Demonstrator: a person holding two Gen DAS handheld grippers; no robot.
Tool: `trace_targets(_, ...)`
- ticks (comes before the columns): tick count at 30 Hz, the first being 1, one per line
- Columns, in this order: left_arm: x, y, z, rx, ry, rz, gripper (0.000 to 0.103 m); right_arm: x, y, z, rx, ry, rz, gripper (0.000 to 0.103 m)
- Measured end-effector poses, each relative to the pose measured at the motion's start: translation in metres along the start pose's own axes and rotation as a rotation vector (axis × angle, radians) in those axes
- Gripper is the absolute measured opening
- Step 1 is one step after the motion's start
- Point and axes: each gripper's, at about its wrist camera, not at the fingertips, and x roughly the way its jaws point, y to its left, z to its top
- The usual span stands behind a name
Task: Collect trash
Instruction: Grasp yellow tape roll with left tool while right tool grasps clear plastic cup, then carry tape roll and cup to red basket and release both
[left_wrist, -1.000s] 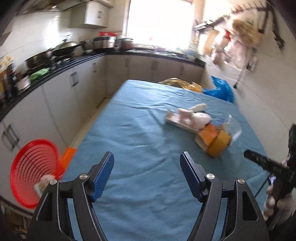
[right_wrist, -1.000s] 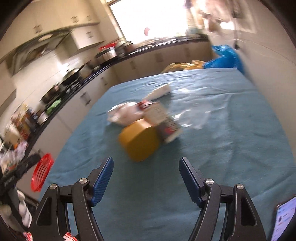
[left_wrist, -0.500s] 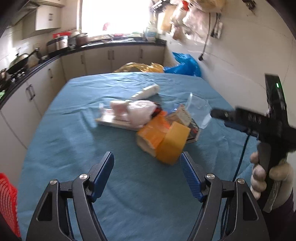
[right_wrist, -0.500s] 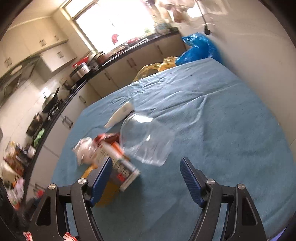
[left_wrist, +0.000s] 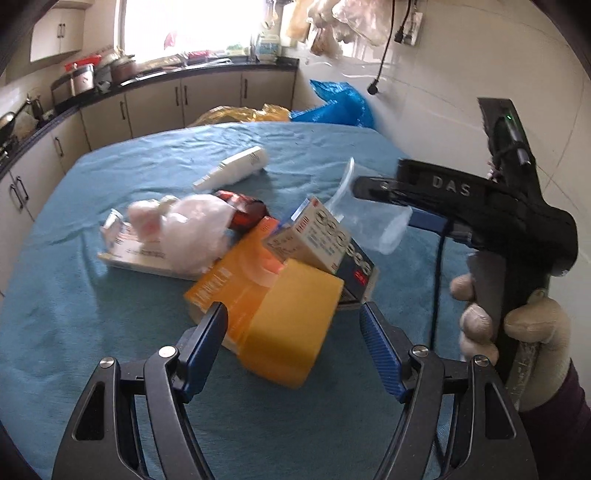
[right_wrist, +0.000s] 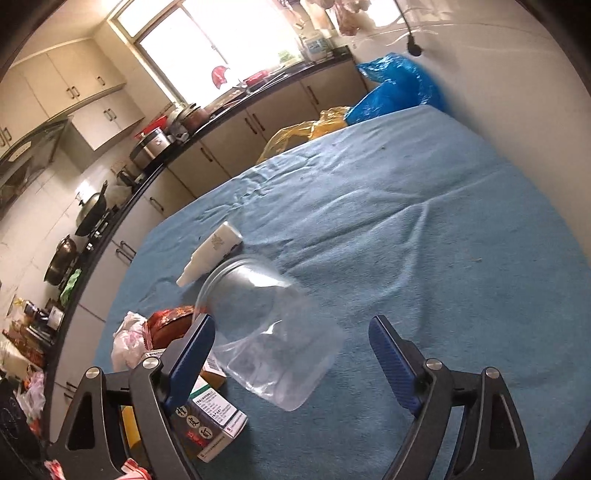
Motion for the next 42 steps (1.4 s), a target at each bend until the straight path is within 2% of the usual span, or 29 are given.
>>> trace_targets(1,-0.001,-0.001,-0.001,0.002,0.002,0.0,0.039,0.001,0.002,-0.001,-0.005,0.004,0.001,0.087)
trace_targets(2,0.001,-0.002,-0.002,0.007,0.014,0.004,0.029,0.002,0.004,-0.003,-0.018,0.013,0.001,0.083)
trace_targets(4,-0.001,0.0,-0.004,-0.011,0.025,-0.003,0.029,0.004,0.005,-0.006,-0.022,0.039,0.025,0.049)
trace_targets(5,-0.003,0.001,-0.004,-0.016,0.021,-0.003,0.029,0.003,0.005,-0.007,-0.011,0.04,0.044,0.049)
trace_targets(6,-0.008,0.003,-0.006,-0.028,0.015,-0.004,0.029,0.0,0.005,-0.008,-0.003,0.036,0.053,0.043)
trace_targets(7,-0.013,0.005,-0.007,-0.042,0.008,-0.01,0.029,-0.003,0.007,-0.009,-0.002,0.03,0.065,0.041)
trace_targets(12,-0.04,0.012,-0.017,-0.069,-0.022,0.0,0.029,-0.019,0.021,-0.013,-0.037,0.004,0.046,0.039)
trace_targets(20,-0.089,0.028,-0.037,-0.131,-0.084,0.029,0.029,-0.076,0.039,-0.023,-0.084,-0.094,0.037,0.039)
trace_targets(24,-0.114,0.037,-0.053,-0.15,-0.113,0.087,0.029,-0.106,0.047,-0.031,-0.087,-0.123,0.071,0.039)
trace_targets(32,-0.162,0.069,-0.084,-0.245,-0.169,0.138,0.029,-0.126,0.078,-0.055,-0.122,-0.104,0.149,0.039)
trace_targets(42,-0.218,0.137,-0.135,-0.445,-0.237,0.252,0.029,-0.106,0.145,-0.094,-0.223,-0.018,0.246,0.039)
